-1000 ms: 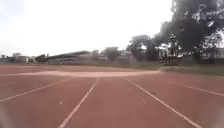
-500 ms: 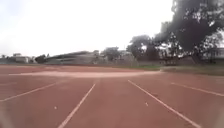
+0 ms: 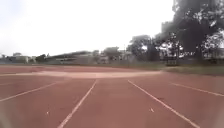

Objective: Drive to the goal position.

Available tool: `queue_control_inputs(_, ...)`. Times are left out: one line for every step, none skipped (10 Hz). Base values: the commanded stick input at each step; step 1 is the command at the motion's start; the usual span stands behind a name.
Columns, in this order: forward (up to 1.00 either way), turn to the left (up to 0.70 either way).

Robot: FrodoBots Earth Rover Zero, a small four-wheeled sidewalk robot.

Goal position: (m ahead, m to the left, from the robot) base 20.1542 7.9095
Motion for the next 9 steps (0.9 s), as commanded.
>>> queue_control_inputs(0.45, 0.0)
queue_control_inputs(0.45, 0.0)
queue_control_inputs(0.45, 0.0)
queue_control_inputs(0.45, 0.0)
queue_control_inputs(0.45, 0.0)
queue_control_inputs(0.45, 0.0)
queue_control_inputs(0.45, 0.0)
queue_control_inputs(0.45, 0.0)
queue_control_inputs(0.45, 0.0)
